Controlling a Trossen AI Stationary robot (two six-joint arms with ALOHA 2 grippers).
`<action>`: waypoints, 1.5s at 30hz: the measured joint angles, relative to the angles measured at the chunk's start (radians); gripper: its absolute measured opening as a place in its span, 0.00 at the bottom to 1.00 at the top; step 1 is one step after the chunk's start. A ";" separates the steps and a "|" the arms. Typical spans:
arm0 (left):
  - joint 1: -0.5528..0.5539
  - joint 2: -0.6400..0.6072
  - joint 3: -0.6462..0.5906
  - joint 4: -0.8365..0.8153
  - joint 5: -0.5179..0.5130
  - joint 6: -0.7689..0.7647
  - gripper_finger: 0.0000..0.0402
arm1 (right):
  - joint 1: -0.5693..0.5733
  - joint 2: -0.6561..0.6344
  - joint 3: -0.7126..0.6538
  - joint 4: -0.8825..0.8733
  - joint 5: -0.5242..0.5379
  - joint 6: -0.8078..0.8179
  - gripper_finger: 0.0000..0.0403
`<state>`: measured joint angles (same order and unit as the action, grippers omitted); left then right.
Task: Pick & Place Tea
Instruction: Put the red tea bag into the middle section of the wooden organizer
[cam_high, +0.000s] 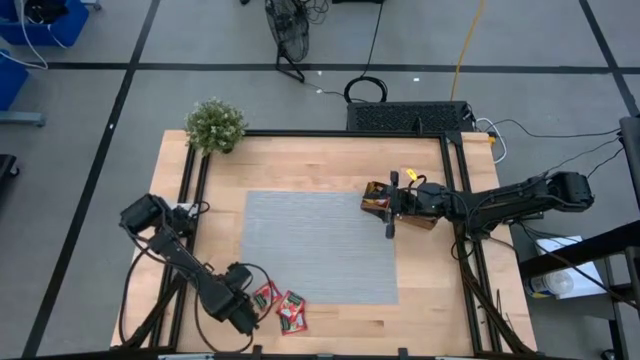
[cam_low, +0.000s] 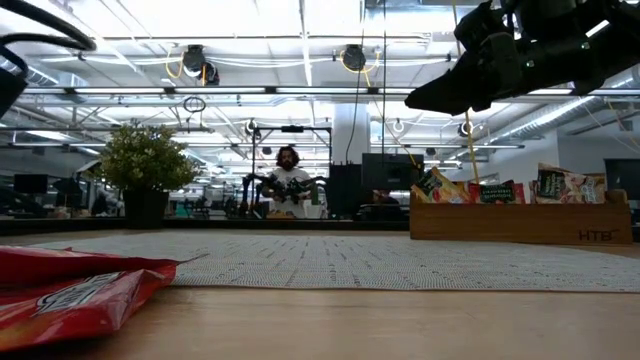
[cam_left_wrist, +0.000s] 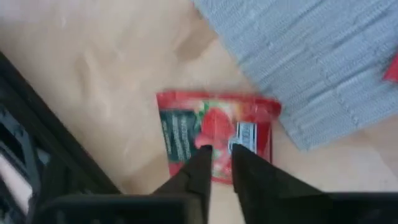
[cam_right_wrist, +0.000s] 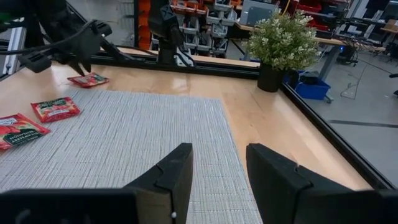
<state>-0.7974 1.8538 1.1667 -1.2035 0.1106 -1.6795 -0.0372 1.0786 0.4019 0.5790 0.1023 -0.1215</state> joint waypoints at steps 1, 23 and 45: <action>0.010 0.000 0.000 0.005 0.025 0.002 0.20 | 0.000 0.000 0.000 -0.001 0.000 0.000 0.33; -0.010 -0.008 -0.107 0.262 0.067 -0.085 0.56 | 0.000 0.000 0.000 -0.008 0.000 -0.007 0.33; 0.010 0.010 0.010 -0.026 0.041 0.117 0.03 | 0.000 0.000 0.000 -0.008 0.000 0.031 0.33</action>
<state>-0.7876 1.8642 1.1765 -1.2291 0.1518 -1.5623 -0.0375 1.0786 0.4019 0.5713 0.1024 -0.0910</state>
